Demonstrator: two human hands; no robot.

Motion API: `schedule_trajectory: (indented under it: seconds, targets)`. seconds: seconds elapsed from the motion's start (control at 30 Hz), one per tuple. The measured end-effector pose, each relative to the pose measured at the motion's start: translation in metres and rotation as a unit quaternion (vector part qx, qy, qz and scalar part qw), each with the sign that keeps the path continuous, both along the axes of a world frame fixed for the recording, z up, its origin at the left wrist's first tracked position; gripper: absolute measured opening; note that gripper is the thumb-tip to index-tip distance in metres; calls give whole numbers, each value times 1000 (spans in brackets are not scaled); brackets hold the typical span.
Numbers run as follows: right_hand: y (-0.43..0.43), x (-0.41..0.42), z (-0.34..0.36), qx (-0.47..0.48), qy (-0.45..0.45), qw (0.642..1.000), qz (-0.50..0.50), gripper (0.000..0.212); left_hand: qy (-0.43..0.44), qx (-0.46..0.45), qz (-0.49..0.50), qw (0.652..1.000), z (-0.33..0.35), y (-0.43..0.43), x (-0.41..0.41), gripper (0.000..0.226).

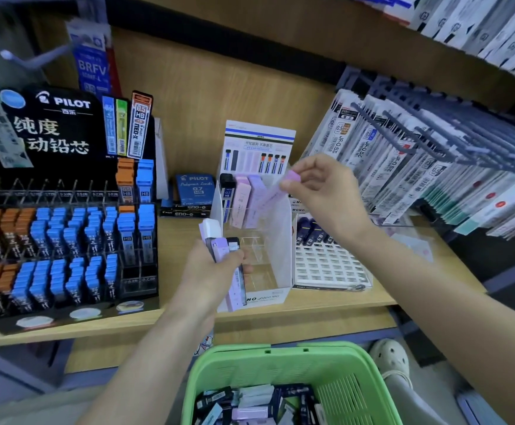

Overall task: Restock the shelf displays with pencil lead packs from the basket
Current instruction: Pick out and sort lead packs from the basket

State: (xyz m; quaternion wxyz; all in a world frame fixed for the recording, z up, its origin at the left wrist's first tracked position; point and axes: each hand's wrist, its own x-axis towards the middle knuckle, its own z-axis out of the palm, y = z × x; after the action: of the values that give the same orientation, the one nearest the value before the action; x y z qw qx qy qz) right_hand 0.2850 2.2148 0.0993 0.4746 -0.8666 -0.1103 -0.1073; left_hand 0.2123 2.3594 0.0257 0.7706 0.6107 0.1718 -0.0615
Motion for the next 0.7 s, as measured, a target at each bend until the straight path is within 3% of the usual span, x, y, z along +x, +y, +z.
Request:
schedule_trajectory:
  seconds: [0.17, 0.43, 0.7]
  targets:
    - [23, 18, -9, -56, -27, 998, 21, 23, 1, -4, 6, 1000, 3, -2, 0, 7]
    - [27, 40, -11, -241, -56, 966, 75, 20, 8, -6, 12, 1000, 3, 2, 2, 8]
    - [32, 51, -11, -294, -70, 948, 99, 16, 13, -19, 14, 1000, 5, 8, 1, 12]
